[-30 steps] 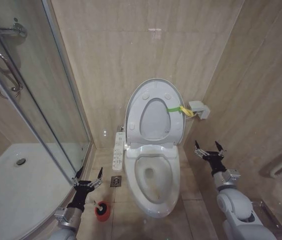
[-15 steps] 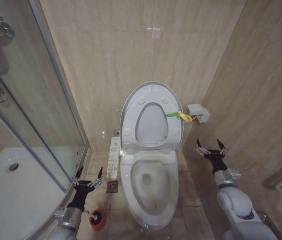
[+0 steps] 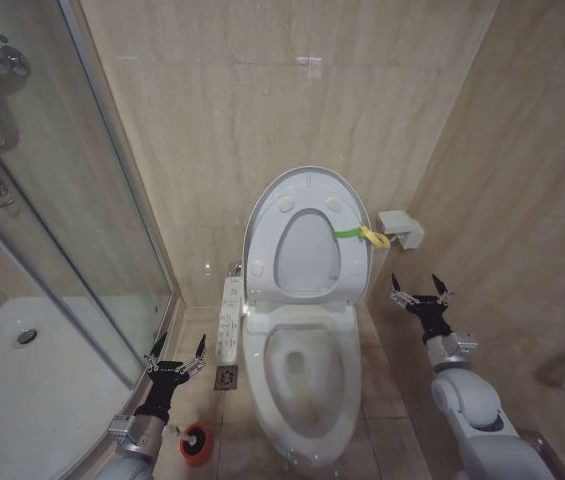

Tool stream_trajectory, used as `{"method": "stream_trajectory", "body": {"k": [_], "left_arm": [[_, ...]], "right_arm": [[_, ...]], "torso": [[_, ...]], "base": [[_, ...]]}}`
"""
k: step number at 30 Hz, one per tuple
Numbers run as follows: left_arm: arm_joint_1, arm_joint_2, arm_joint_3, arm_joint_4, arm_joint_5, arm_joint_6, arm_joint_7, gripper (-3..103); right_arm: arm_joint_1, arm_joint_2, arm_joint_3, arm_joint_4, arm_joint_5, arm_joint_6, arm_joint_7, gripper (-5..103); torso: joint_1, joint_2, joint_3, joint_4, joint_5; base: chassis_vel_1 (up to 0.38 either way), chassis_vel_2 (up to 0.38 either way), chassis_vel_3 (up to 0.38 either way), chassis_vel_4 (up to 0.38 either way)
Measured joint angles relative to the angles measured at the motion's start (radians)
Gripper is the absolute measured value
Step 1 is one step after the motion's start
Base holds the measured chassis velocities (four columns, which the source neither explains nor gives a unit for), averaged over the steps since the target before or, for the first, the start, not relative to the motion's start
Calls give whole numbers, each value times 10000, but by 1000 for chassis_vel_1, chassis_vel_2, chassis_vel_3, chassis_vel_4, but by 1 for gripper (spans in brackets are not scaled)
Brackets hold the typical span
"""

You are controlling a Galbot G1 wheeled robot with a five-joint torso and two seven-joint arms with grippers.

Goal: Open the toilet lid, clean the toilet bowl with a toilet brush, close the toilet lid, and flush.

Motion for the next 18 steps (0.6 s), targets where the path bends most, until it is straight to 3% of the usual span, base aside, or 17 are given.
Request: {"method": "stream_trajectory", "body": {"k": [9, 18], "left_arm": [[-8, 0, 0, 0, 0, 0, -1, 100], [2, 0, 0, 0, 0, 0, 0, 100]], "right_arm": [[357, -26, -21, -208, -330, 56, 651, 100], [568, -163, 19, -410, -791, 6, 840, 100]], "torso": [[13, -5, 5, 3, 1], [-3, 0, -1, -1, -1]], "base": [[-160, 149, 141, -139], [29, -28, -31, 18]]}}
